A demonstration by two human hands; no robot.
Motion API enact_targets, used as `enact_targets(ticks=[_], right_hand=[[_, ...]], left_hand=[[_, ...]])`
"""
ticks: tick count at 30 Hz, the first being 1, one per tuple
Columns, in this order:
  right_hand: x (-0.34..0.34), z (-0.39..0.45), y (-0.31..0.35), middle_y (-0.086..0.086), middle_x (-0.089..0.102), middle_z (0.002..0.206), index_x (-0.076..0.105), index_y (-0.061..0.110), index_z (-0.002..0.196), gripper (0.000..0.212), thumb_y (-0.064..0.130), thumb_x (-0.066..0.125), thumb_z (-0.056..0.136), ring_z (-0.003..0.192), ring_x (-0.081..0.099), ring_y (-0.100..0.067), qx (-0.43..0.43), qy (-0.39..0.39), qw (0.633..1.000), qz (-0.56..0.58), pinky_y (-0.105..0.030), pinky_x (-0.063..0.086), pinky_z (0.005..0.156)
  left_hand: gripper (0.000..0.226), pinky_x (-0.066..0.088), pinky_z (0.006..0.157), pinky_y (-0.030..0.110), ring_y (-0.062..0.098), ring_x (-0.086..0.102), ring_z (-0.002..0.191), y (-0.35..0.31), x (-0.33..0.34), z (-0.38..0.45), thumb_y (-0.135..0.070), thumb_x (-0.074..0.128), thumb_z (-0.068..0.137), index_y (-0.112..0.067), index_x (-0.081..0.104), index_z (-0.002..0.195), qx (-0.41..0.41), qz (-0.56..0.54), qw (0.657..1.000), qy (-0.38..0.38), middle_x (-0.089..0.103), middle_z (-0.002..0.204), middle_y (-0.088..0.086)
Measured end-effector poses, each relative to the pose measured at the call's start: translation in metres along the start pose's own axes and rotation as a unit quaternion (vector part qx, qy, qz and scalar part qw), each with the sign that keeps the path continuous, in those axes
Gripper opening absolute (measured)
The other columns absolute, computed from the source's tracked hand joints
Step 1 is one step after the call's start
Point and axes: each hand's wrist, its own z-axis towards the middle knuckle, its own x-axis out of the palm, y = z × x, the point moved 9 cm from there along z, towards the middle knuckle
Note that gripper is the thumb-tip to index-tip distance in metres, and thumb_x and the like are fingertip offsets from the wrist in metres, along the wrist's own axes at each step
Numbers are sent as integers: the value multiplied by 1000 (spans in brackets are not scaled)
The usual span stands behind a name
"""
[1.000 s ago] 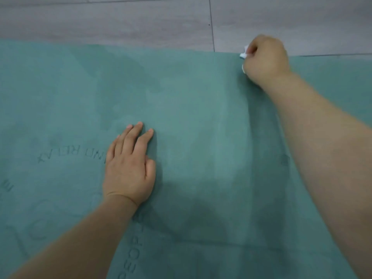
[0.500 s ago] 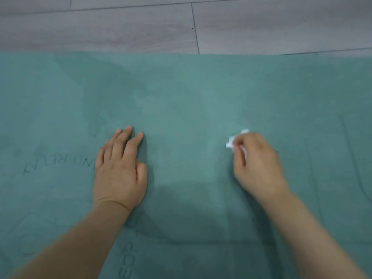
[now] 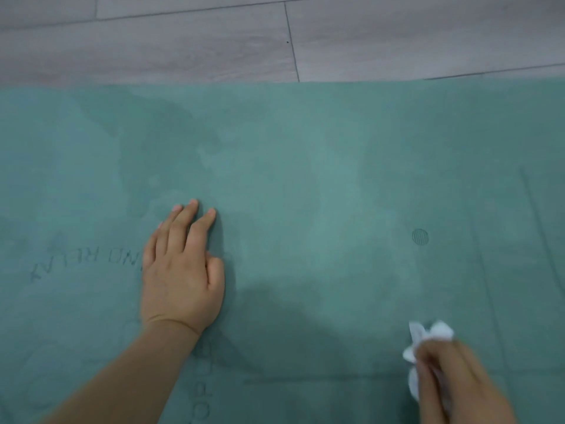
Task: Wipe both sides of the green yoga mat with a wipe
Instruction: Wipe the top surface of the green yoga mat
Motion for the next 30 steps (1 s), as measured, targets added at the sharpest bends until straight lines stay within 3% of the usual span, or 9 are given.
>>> enact_targets(ticks=[5, 8, 11, 14, 18, 22, 23, 26, 30], right_hand=[[4, 120, -10, -11, 61, 89, 59, 14, 88, 15, 15, 44, 84, 82, 58, -33, -20, -23, 999, 17, -31, 38, 71], [0, 272, -26, -25, 58, 101, 57, 0, 97, 19, 7, 44, 85, 94, 55, -41, 13, -102, 994, -40, -43, 38, 79], [2, 377, -35, -26, 56, 118, 57, -2, 112, 29, 12, 49, 88, 110, 53, -41, 93, -27, 992, -86, -40, 43, 91], [9, 352, -22, -25, 60, 112, 59, 0, 107, 25, 13, 50, 87, 107, 54, -40, 62, 2, 994, -92, -39, 43, 89], [2, 162, -31, -13, 61, 95, 56, 12, 88, 8, 6, 53, 84, 90, 58, -35, 51, -25, 998, 0, -35, 41, 76], [-10, 13, -30, 2, 59, 98, 54, 21, 84, 9, 18, 46, 82, 92, 57, -17, 64, 26, 997, 26, -8, 39, 81], [-10, 8, -30, 2, 59, 95, 54, 20, 84, 12, 21, 43, 82, 91, 58, -17, 57, 33, 998, 26, -4, 36, 81], [-11, 76, -46, -9, 59, 79, 57, 10, 82, 13, 16, 46, 84, 76, 59, -35, 68, 7, 998, 16, -25, 35, 67], [-17, 266, -72, -24, 63, 97, 60, 0, 94, 20, 12, 46, 86, 92, 57, -40, 72, -78, 994, -31, -39, 42, 76]], left_hand=[[62, 26, 114, 47, 29, 36, 140, 0, -1, 1, -25, 34, 79, -13, 53, 137, 3, -3, 1000, -1, 45, 149, 10], [62, 26, 114, 49, 31, 36, 140, 0, 0, 0, -25, 34, 78, -13, 52, 136, 4, -2, 1000, -3, 45, 149, 10], [63, 27, 114, 50, 31, 36, 140, -1, 0, 0, -25, 33, 78, -12, 53, 136, 4, -6, 1000, -4, 45, 149, 11], [63, 27, 114, 50, 31, 35, 141, 0, 0, 0, -26, 33, 78, -12, 52, 136, 2, -10, 1000, 0, 44, 149, 11], [62, 25, 114, 49, 30, 34, 141, 0, -1, 0, -25, 34, 79, -12, 53, 137, 2, -12, 1000, 2, 44, 149, 10], [62, 25, 114, 50, 31, 35, 141, -1, -2, -1, -25, 34, 79, -12, 54, 136, -1, -20, 1000, -4, 45, 149, 11], [62, 26, 114, 51, 32, 36, 140, -1, -2, 0, -25, 33, 79, -11, 54, 136, 1, -20, 1000, -5, 45, 148, 12], [62, 26, 114, 51, 33, 36, 140, -2, -2, 0, -25, 34, 79, -11, 53, 135, 7, -17, 1000, -9, 46, 148, 12], [63, 26, 114, 51, 33, 35, 140, -1, 0, 0, -25, 33, 79, -10, 53, 136, 7, -13, 1000, -8, 45, 148, 13]])
